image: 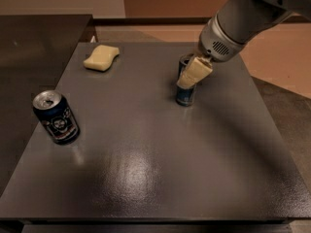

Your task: Move redbull can near pepsi can

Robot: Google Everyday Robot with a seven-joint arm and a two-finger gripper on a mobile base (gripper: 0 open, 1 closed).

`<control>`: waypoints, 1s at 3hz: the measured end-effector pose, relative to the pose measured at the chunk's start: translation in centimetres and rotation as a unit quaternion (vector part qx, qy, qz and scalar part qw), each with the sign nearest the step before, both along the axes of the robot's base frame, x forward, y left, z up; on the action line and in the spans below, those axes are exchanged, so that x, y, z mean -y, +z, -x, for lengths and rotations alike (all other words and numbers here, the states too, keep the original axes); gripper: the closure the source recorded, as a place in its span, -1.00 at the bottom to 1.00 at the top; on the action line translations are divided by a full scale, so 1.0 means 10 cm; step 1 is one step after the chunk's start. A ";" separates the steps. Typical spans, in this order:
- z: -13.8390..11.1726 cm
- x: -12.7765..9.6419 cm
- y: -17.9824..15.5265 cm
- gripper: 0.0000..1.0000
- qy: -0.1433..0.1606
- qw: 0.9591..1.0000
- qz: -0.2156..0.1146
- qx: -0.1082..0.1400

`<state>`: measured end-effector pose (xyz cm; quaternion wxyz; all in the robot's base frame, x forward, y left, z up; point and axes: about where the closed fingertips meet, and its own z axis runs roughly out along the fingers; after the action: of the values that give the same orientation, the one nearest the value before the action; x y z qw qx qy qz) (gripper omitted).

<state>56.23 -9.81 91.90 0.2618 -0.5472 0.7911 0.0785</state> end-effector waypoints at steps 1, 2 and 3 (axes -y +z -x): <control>0.03 -0.02 0.09 0.28 0.004 1.000 -0.001 0.006; 0.07 -0.27 0.31 0.74 0.032 0.999 -0.009 0.023; 0.11 -0.66 0.55 1.00 0.073 0.997 -0.010 0.038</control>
Offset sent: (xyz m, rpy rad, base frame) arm -0.0118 0.0595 0.0623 0.0458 -0.0938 0.1406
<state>55.15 -3.24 97.38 0.2908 -0.6033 0.7378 0.0847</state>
